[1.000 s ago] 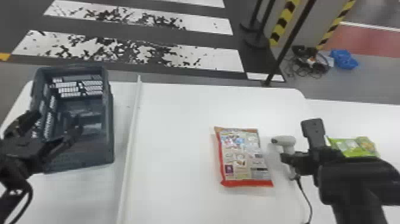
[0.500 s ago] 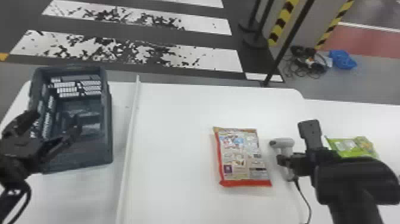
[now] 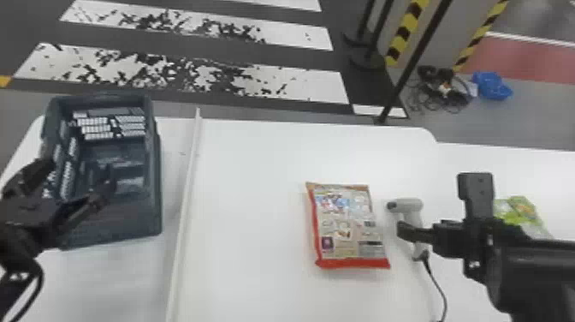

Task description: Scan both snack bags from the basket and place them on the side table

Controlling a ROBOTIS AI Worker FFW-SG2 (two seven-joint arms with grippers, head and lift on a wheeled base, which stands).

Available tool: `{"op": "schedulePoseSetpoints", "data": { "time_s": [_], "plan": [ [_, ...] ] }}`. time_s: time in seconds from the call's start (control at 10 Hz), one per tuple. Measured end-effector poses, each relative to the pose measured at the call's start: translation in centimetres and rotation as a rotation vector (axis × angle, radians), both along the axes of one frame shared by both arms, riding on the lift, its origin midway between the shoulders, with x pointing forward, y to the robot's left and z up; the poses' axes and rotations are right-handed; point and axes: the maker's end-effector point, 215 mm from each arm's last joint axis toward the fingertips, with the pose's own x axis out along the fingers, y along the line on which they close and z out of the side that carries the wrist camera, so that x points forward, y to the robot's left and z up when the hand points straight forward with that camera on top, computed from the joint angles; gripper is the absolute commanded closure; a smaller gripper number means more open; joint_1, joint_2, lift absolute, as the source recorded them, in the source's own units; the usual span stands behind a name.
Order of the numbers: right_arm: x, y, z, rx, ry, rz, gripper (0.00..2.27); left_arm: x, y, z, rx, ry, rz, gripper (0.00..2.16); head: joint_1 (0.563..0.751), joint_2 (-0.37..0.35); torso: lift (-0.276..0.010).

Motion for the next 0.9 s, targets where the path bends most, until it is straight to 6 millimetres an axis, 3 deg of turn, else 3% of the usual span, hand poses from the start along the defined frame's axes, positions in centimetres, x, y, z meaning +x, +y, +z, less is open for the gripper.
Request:
{"op": "schedulePoseSetpoints", "data": {
  "time_s": [0.4, 0.9],
  "plan": [
    [-2.0, 5.7, 1.0, 0.184, 0.009, 0.089, 0.08, 0.1, -0.1, 0.3, -0.001, -0.004, -0.001, 0.15, 0.695, -0.097, -0.075],
    [-2.5, 9.0, -1.3, 0.355, 0.076, 0.151, 0.08, 0.3, -1.5, 0.7, -0.011, -0.011, -0.021, 0.15, 0.695, -0.075, -0.075]
  ]
}}
